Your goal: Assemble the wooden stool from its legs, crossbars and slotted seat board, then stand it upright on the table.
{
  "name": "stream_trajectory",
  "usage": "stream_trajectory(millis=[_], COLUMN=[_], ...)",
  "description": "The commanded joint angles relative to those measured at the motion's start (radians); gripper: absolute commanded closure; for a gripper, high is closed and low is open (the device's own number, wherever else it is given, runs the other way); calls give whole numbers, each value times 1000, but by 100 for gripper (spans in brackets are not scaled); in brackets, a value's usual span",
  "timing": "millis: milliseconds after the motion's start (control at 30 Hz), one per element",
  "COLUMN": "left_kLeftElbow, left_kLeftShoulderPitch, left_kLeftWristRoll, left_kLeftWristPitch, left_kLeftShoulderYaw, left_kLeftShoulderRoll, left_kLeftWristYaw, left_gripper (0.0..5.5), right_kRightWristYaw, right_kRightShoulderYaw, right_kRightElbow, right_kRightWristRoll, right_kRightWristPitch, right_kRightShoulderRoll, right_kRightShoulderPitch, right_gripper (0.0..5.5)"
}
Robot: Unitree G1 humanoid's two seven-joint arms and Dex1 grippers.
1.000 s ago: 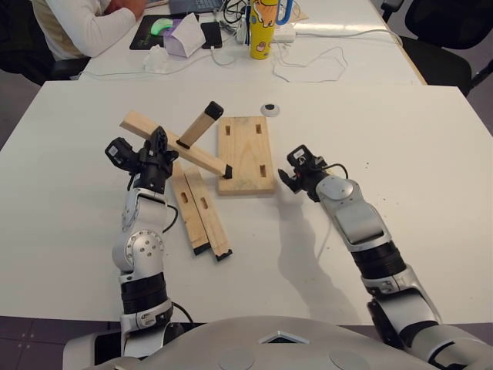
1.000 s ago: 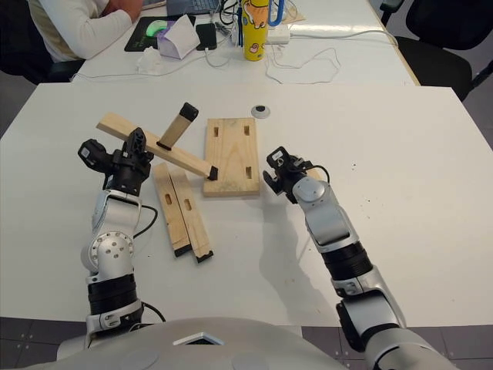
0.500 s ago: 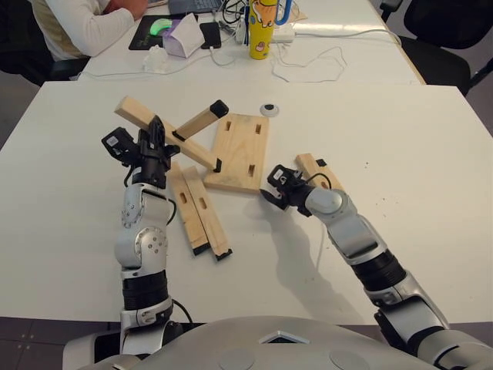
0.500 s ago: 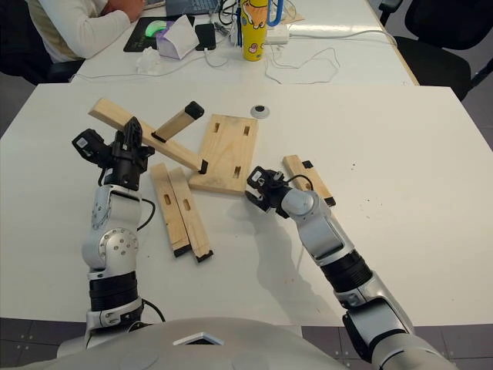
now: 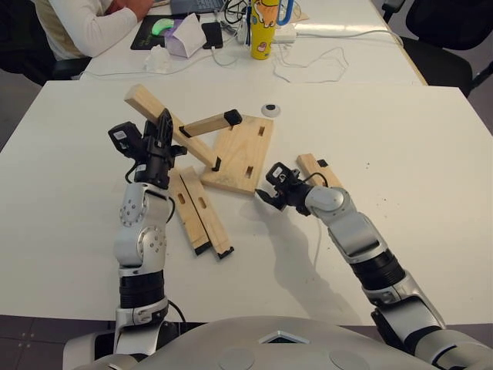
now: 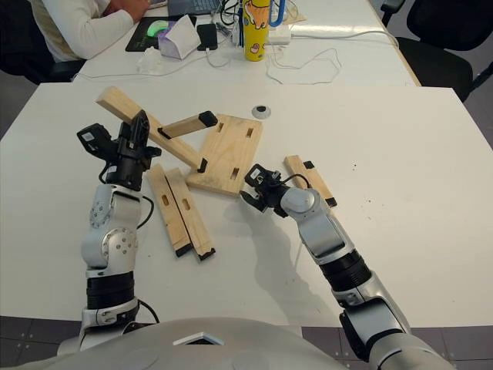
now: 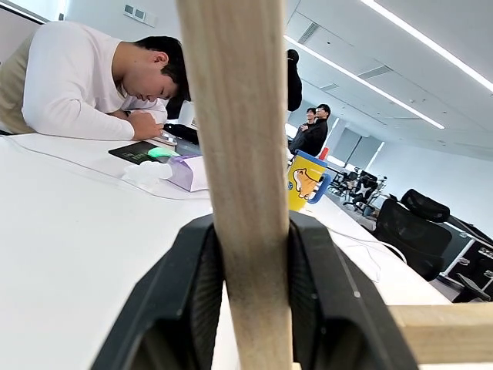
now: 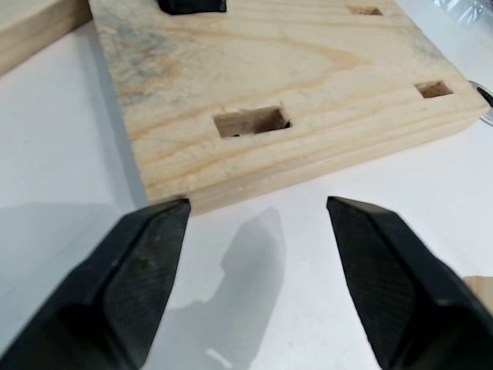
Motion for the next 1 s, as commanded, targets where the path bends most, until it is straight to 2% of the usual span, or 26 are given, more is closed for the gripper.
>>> stream_trajectory(millis=[33, 200, 433, 1000], left_kLeftElbow=[76, 69, 47, 21], left_kLeftShoulderPitch=[10, 13, 29, 17], left_kLeftWristRoll=[2, 5, 75, 99], left_kLeftWristPitch=[58, 79, 75, 172], left_kLeftShoulderYaw=[22, 24, -51, -133], left_kLeftShoulderRoll=[30, 36, 71, 116], left_kLeftWristYaw=[-16, -8, -44, -88], left_gripper=[445, 445, 445, 445], right_kRightWristYaw=[6, 5, 4, 8], right_kRightShoulderYaw=[-11, -17, -25, -71], right_kRightElbow=[2, 2, -1, 13], right_kRightWristRoll=[7, 7, 8, 36], right_kRightWristPitch=[11, 14, 19, 6], right_kRightShoulderRoll=[8, 9, 10, 11], right_kRightShoulderPitch=[-22, -22, -24, -42], right_gripper=[220, 220, 220, 220])
